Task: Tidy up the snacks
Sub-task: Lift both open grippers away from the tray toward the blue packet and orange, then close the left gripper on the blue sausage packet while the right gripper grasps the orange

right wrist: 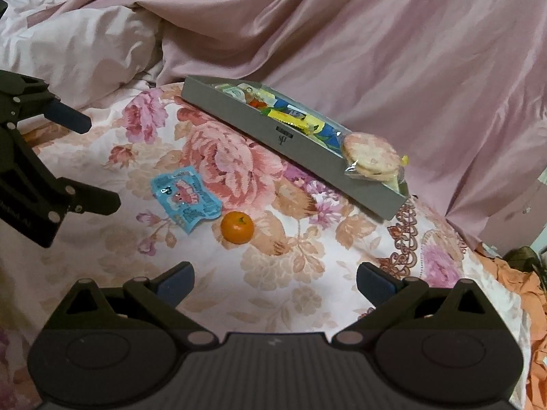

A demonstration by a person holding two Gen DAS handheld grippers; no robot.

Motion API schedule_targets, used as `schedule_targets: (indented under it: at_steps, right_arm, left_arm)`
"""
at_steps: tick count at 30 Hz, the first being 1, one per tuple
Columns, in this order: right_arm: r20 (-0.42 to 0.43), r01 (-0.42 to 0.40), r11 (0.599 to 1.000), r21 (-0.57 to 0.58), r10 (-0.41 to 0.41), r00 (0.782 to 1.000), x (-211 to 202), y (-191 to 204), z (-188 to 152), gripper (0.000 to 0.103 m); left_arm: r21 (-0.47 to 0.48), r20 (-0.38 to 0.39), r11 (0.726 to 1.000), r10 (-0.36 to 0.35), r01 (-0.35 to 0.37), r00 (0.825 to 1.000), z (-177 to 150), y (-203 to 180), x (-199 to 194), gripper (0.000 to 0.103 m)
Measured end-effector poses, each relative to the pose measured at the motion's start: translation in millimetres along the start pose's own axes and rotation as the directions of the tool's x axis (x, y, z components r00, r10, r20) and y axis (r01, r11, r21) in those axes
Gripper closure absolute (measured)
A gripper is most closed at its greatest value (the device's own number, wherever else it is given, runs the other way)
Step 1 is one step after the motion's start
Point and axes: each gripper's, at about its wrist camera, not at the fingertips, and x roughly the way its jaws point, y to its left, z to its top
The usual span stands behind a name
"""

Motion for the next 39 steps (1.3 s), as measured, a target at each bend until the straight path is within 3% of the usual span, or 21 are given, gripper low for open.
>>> schedule_targets:
  at_steps: [4,11,17,25,32,39]
  right_arm:
    - [-0.015,-0.014,1.000,-0.015,0.014,1.000,15.0,1.5,1.7,0.000]
    - [-0.008,-0.014,0.984,-0.180,0.013,1.000,40.5,14.1,0.6,0.000]
    - [-0.012,-0.030,0.970,-0.242,0.028,1.000,65.8,17.6,-1.3,0.000]
    - [0.016,-0.072,0.978,-0.198,0.076,0.997,81.9,10.7,4.3,0.001]
    - [0.010,-0.101,0.973,-0.206,0.106,0.994,95.4,13.8,8.3,0.013]
    - [0.004,-0.129,0.965,-0.229,0.133,0.991,105.9,20.8,13.1,0.024]
  left_arm:
    - [-0.015,-0.019,1.000,-0.011,0.011,1.000,1.5,2.2,22.0,0.001]
    - [0.008,-0.043,1.000,-0.018,0.019,0.999,0.5,5.7,52.2,0.001]
    - [0.038,-0.056,0.999,-0.020,0.022,0.998,-2.3,7.4,71.1,0.001]
    - [0.032,-0.016,0.999,-0.044,0.044,0.999,4.5,16.6,86.8,0.001]
    - [-0.072,-0.013,0.994,-0.086,0.084,0.996,8.3,28.4,95.1,0.001]
    - [-0.083,-0.010,0.988,-0.134,0.133,0.991,9.3,26.9,99.5,0.001]
